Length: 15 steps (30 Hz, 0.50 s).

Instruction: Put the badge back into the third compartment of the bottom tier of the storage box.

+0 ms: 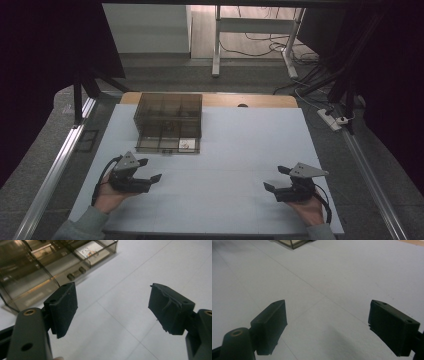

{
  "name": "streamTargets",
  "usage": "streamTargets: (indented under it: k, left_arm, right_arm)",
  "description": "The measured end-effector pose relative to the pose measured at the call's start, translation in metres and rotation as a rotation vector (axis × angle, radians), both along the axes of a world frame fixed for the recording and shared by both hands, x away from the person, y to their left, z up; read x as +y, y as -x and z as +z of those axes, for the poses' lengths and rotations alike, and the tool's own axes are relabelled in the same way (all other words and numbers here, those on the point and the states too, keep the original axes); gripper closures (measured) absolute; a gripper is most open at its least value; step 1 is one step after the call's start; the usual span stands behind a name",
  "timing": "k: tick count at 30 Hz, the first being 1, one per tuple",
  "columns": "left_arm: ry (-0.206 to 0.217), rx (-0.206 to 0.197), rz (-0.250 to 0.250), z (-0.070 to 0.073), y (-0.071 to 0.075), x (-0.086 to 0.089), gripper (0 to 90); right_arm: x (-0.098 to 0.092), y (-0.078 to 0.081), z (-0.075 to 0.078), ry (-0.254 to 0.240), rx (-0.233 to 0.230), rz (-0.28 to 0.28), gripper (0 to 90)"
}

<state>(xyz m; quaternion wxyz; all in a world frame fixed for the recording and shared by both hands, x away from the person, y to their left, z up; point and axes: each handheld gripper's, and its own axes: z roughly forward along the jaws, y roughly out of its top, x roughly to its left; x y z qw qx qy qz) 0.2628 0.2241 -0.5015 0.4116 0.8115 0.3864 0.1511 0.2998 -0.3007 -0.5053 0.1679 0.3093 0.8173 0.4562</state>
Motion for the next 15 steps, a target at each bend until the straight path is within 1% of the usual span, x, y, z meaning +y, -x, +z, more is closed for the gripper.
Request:
streamTargets:
  k: [3, 5, 8, 12, 15]
  left_arm:
    - [0.016, 0.009, 0.018, -0.006, 0.008, 0.005, 23.1]
    - [0.024, 0.006, 0.028, -0.006, 0.014, 0.010, 23.1]
    - [0.036, -0.005, 0.038, -0.006, 0.021, 0.015, 23.1]
    - [0.011, -0.020, 0.047, -0.008, 0.027, 0.016, 23.1]
    - [0.006, -0.032, 0.048, -0.008, 0.029, 0.016, 23.0]
  right_arm:
    - [-0.001, 0.000, -0.001, 0.005, 0.005, -0.005, 15.4]
    - [-0.001, -0.001, -0.002, 0.017, 0.007, -0.011, 15.4]
    - [-0.002, -0.001, -0.003, 0.020, 0.010, -0.010, 15.4]
    - [-0.003, -0.002, -0.004, 0.027, 0.012, -0.023, 15.4]
    - [-0.004, -0.002, -0.004, 0.029, 0.014, -0.025, 15.4]
